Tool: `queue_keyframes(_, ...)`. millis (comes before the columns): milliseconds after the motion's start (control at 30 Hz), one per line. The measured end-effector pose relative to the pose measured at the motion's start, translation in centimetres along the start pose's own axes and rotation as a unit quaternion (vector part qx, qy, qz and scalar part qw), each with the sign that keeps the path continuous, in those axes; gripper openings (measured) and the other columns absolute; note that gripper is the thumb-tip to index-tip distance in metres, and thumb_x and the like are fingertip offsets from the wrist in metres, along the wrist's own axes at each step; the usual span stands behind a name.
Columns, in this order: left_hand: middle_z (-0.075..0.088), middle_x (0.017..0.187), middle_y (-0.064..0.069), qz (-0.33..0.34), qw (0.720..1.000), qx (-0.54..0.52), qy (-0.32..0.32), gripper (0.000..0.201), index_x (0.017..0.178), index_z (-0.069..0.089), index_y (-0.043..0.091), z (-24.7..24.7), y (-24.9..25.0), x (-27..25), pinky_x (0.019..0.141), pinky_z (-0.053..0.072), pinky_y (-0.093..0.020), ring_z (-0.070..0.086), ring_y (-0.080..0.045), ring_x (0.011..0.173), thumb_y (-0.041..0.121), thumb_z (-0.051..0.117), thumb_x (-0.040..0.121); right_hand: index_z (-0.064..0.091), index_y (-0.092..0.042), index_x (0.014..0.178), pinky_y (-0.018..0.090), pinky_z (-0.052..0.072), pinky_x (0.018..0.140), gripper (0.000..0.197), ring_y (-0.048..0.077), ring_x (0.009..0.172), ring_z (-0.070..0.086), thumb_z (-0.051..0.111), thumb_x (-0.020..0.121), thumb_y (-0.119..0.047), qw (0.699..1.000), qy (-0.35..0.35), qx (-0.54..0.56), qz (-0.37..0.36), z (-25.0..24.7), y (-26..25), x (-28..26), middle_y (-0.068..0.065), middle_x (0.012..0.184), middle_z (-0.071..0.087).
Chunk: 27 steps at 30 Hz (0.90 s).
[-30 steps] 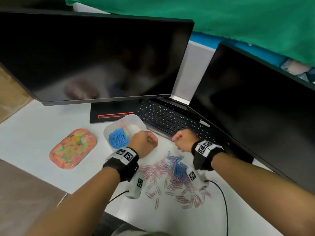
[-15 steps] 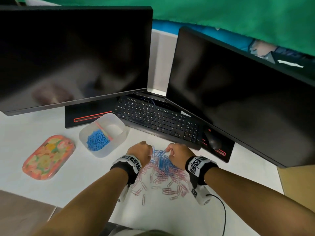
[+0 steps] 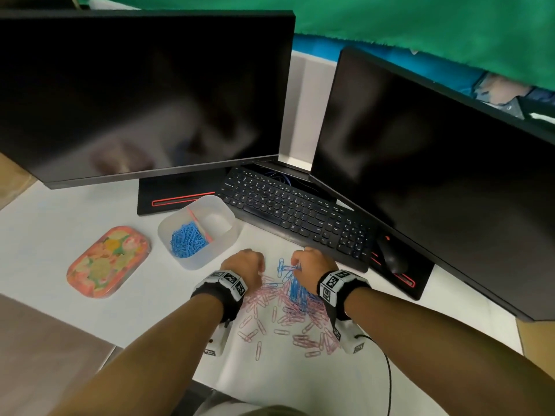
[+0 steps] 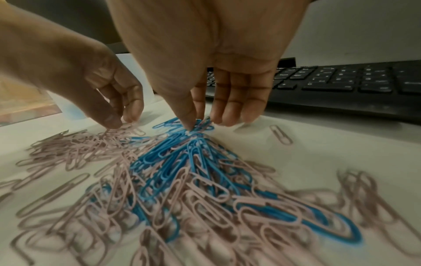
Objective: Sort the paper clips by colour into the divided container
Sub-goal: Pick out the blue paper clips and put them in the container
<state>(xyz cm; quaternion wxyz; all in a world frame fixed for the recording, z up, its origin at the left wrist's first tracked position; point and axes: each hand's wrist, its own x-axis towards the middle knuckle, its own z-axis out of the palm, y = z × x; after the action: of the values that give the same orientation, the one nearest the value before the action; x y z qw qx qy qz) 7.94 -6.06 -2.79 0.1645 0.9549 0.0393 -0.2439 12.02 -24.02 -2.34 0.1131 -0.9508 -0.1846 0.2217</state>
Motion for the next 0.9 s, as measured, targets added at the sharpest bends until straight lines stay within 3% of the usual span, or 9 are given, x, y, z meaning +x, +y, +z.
queue_keyframes(67,0.059,0.111,-0.001,0.002,1.000,-0.010,0.007,0.024,0.102,0.062,0.022,0.0,0.2,0.1,0.087,0.051,-0.033,0.059,-0.022,0.102,0.012,0.060,0.079,0.063,-0.021,0.089,0.025,0.042,0.065,0.005,0.020,0.082,0.058,0.058,0.089,-0.020,1.000,0.011,-0.005,-0.011,0.0,-0.1,0.0,-0.002,0.098,0.057)
queue_keyframes(167,0.060,0.111,-0.001,0.006,0.999,-0.026,0.028,0.023,0.102,0.062,0.022,0.2,0.7,0.4,0.086,0.050,-0.033,0.059,-0.023,0.101,0.016,0.059,0.080,0.056,-0.026,0.076,0.025,0.039,0.064,0.015,0.020,0.080,0.057,0.056,0.087,-0.015,1.000,0.009,0.004,-0.025,0.1,0.0,-0.1,-0.005,0.091,0.053)
queue_keyframes(333,0.062,0.108,-0.003,-0.014,0.997,-0.057,0.058,0.011,0.095,0.060,0.023,0.5,2.1,1.6,0.080,0.049,-0.030,0.060,-0.024,0.097,0.025,0.054,0.086,0.062,-0.024,0.084,0.027,0.045,0.070,0.010,0.021,0.086,0.058,0.055,0.087,-0.017,0.998,-0.016,0.014,-0.054,-0.2,0.6,-0.9,-0.002,0.098,0.056)
queue_keyframes(467,0.060,0.113,-0.006,-0.029,0.997,-0.038,0.059,0.025,0.112,0.060,0.016,1.0,3.1,2.4,0.084,0.049,-0.033,0.060,-0.027,0.102,0.028,0.054,0.090,0.065,-0.023,0.085,0.032,0.051,0.077,0.013,0.021,0.087,0.059,0.054,0.085,-0.017,0.997,-0.034,0.023,-0.062,-0.7,1.7,-2.0,-0.004,0.094,0.058)
queue_keyframes(633,0.059,0.115,-0.009,-0.045,0.998,-0.011,0.037,0.026,0.115,0.059,0.013,1.1,3.2,2.9,0.087,0.050,-0.039,0.060,-0.030,0.104,0.020,0.051,0.090,0.071,-0.019,0.083,0.022,0.045,0.067,0.017,0.012,0.074,0.056,0.054,0.085,-0.014,0.995,-0.038,0.085,-0.017,-1.1,3.1,-3.1,-0.010,0.077,0.057)
queue_keyframes(800,0.061,0.114,-0.010,-0.045,0.999,0.001,0.016,0.027,0.114,0.059,0.010,0.8,3.6,2.9,0.083,0.051,-0.036,0.061,-0.029,0.102,0.014,0.052,0.088,0.074,-0.016,0.082,0.011,0.037,0.058,0.012,0.005,0.066,0.052,0.062,0.084,-0.013,0.988,-0.029,0.149,-0.011,-0.9,3.4,-3.5,-0.006,0.078,0.065)
queue_keyframes(900,0.063,0.112,-0.012,-0.046,0.999,-0.005,0.013,0.024,0.110,0.060,0.009,0.6,3.4,2.6,0.076,0.050,-0.033,0.062,-0.030,0.099,0.013,0.052,0.087,0.072,-0.020,0.078,0.011,0.038,0.058,0.011,0.002,0.065,0.053,0.063,0.082,-0.015,0.987,-0.028,0.158,0.004,-1.0,4.1,-3.8,-0.009,0.075,0.065)
